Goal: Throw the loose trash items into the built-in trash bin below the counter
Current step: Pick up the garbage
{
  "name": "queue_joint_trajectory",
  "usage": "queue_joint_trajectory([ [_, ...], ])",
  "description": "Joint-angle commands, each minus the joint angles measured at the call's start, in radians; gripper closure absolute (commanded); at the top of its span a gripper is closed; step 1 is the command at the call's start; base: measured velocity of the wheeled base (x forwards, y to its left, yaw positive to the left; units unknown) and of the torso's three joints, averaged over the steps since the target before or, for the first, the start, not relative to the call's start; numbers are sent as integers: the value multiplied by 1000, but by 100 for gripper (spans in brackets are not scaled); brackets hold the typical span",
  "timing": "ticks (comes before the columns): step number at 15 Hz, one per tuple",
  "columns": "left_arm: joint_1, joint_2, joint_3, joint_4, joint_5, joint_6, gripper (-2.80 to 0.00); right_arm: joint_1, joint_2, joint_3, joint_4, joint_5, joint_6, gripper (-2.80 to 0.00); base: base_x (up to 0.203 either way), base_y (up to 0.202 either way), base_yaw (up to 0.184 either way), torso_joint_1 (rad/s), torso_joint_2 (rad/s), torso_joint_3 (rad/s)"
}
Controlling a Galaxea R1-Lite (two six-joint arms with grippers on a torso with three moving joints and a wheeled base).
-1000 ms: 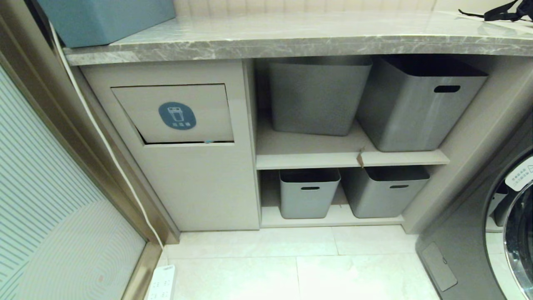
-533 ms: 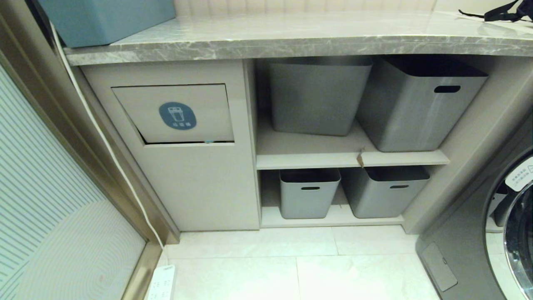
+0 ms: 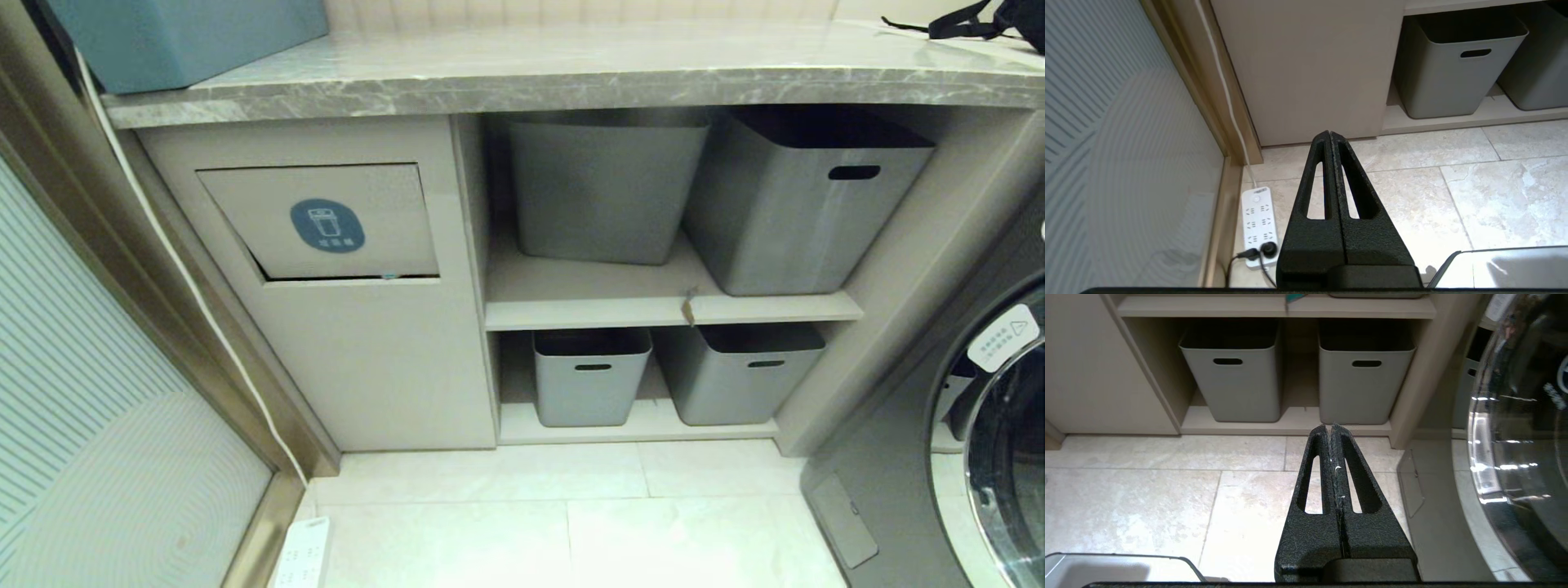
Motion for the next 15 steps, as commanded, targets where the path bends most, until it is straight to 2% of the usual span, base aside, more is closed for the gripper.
queue_joint_trajectory([
  [1,-1,-1,2,-4,2,-3,0,0,0,-1,-1,1,-1,0,0,-199,2,3,6,-6],
  [9,-1,-1,2,-1,2,0,0,0,0,0,-1,-1,4,0,0,-189,1,2,1,1],
  [15,1,-1,2,-1,2,3,0,0,0,0,-1,-1,4,0,0,-17,1,0,0,1],
])
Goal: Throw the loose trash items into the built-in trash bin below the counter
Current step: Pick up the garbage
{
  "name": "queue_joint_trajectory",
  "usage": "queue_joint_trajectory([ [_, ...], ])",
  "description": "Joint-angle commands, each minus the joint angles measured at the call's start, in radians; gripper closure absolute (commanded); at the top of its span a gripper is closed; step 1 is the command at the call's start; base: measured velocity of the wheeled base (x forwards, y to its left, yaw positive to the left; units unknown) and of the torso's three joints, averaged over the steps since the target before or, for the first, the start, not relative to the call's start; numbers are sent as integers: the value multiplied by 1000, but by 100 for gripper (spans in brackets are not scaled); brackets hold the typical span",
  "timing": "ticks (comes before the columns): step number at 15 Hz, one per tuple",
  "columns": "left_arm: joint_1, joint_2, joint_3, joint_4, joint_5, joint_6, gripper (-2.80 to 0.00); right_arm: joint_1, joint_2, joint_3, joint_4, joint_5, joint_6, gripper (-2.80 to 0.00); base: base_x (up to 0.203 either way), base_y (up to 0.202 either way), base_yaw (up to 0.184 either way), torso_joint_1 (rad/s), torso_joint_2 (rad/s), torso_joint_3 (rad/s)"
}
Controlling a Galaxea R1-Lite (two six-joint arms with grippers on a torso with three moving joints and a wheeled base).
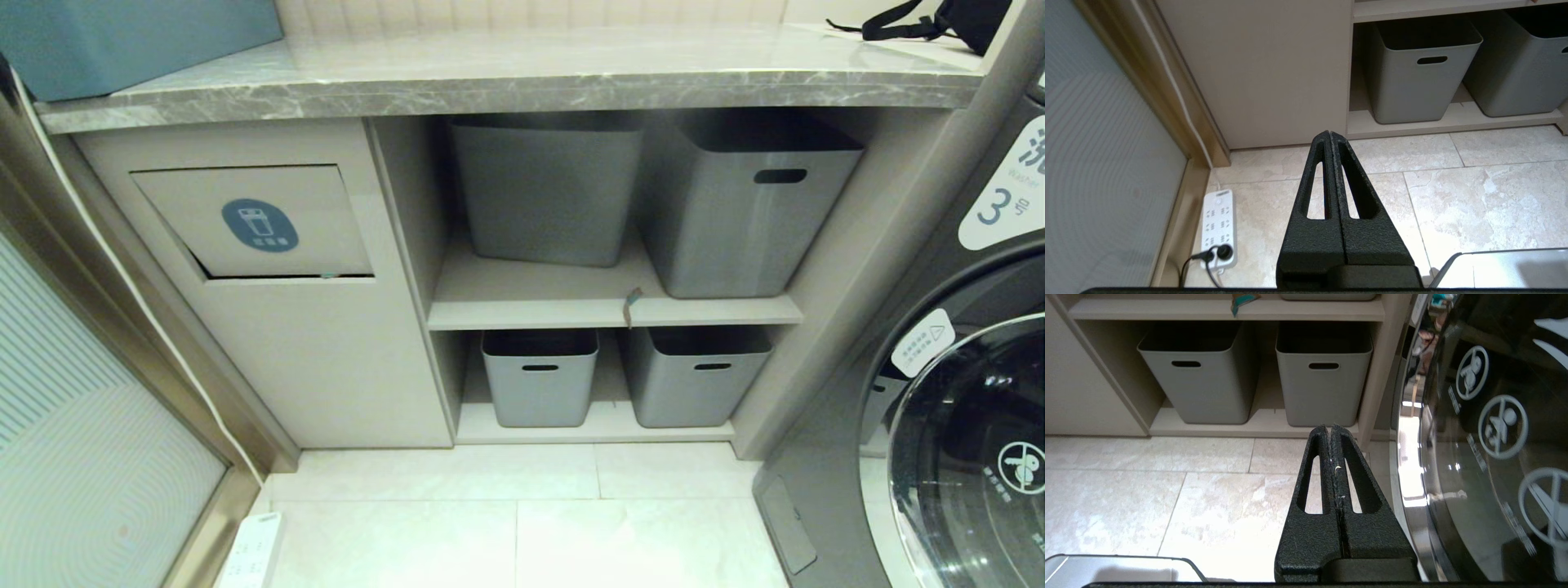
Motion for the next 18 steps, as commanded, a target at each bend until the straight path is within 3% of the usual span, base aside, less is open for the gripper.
queue_joint_trajectory([
  [1,-1,-1,0,0,0,1,0,0,0,0,0,1,0,0,152,1,-5,6,2,-2],
  [14,-1,-1,0,0,0,-2,0,0,0,0,0,4,-7,0,195,0,-1,2,2,3],
  [18,-1,-1,0,2,0,-1,0,0,31,-76,7,19,-31,0,52,0,0,6,3,0],
])
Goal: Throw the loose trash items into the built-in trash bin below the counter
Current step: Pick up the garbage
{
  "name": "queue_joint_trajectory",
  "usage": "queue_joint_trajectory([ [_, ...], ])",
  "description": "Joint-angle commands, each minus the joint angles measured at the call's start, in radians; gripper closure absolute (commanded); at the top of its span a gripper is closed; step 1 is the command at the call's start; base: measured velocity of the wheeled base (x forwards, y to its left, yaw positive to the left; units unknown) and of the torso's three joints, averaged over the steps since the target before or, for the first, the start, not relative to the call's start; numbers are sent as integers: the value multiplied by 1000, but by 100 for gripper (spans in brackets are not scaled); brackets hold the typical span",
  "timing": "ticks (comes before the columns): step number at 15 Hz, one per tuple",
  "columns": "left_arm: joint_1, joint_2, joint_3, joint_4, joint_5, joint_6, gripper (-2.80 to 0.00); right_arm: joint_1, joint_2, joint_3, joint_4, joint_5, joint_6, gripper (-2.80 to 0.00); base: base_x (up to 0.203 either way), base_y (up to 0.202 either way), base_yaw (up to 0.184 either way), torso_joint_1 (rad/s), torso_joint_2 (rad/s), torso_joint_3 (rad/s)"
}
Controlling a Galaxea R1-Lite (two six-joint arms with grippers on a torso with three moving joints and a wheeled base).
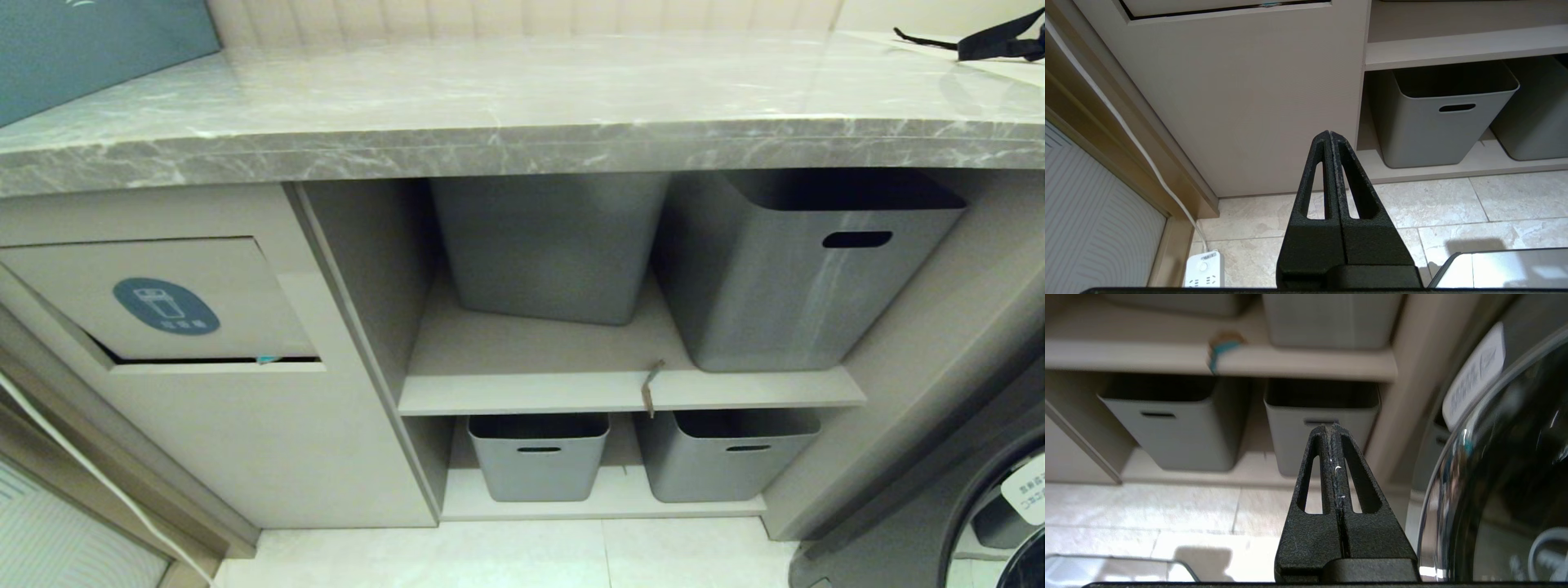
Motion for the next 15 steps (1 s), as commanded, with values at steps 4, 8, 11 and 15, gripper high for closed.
queue_joint_trajectory([
  [4,0,-1,0,0,0,1,0,0,449,-238,-8,85,28,0,0,0,0,0,0,0],
  [8,0,-1,0,0,0,2,0,6,988,-342,-69,208,-14,0,0,0,0,0,0,0],
  [11,0,-1,0,0,0,-1,0,39,1326,-360,-292,213,-48,0,0,0,0,0,0,0],
  [15,0,-1,0,0,0,-2,0,120,1640,-279,-723,178,-68,0,0,0,0,0,0,0],
])
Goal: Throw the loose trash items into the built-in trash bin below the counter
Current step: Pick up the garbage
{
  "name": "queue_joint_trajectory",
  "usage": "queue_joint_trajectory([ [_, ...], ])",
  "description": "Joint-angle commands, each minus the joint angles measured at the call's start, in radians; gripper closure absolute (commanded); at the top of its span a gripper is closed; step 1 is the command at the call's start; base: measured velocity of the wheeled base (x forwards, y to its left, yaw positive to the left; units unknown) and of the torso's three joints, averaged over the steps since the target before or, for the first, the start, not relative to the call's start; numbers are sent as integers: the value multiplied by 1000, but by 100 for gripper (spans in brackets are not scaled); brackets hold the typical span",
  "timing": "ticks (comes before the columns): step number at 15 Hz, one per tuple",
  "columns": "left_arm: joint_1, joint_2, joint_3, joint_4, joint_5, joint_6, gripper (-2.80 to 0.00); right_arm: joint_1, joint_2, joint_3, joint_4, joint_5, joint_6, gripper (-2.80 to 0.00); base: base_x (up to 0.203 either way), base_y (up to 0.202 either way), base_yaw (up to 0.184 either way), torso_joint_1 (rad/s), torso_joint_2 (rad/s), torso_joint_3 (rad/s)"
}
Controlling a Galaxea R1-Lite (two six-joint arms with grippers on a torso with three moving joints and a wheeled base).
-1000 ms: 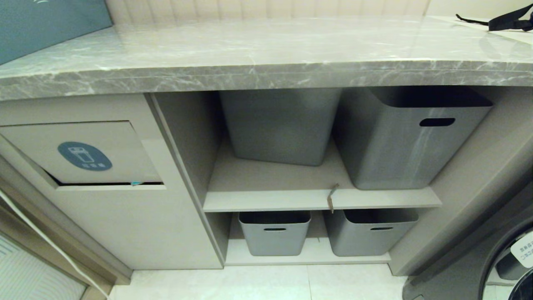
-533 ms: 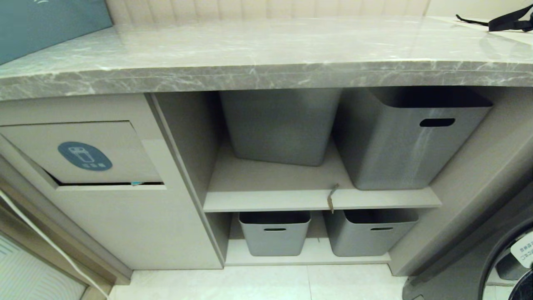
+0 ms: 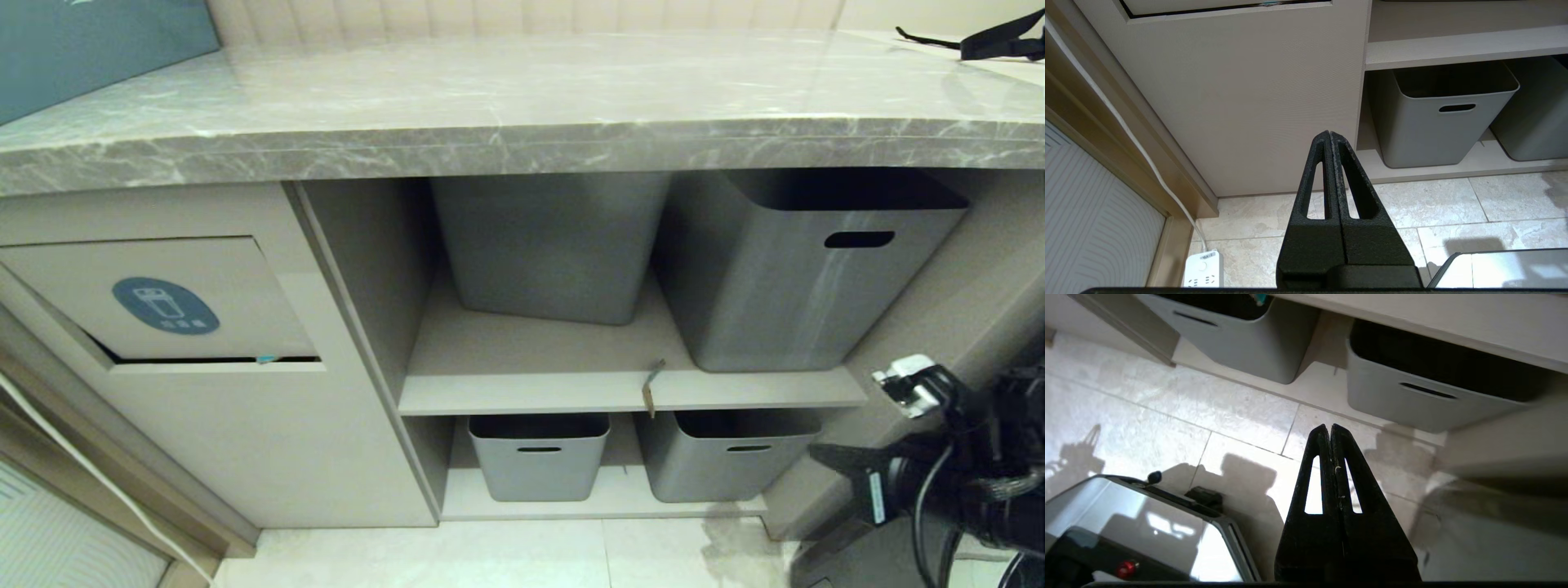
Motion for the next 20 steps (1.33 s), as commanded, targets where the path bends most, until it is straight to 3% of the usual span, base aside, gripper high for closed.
queue_joint_trajectory([
  [1,0,-1,0,0,0,1,0,44,197,38,-152,-3,-4,0,0,0,0,0,0,0],
  [2,0,-1,0,0,0,2,0,79,230,43,-186,-5,-9,-280,0,0,0,0,0,0],
  [8,0,-1,0,0,3,-2,0,159,360,-201,-206,-7,39,-280,0,0,0,0,0,0],
  [16,0,-1,0,0,3,-4,0,210,544,-336,-291,-142,33,-280,0,0,0,0,0,0],
  [20,0,-1,0,0,4,-10,0,211,623,-422,-293,-148,32,-280,0,0,0,0,0,0],
])
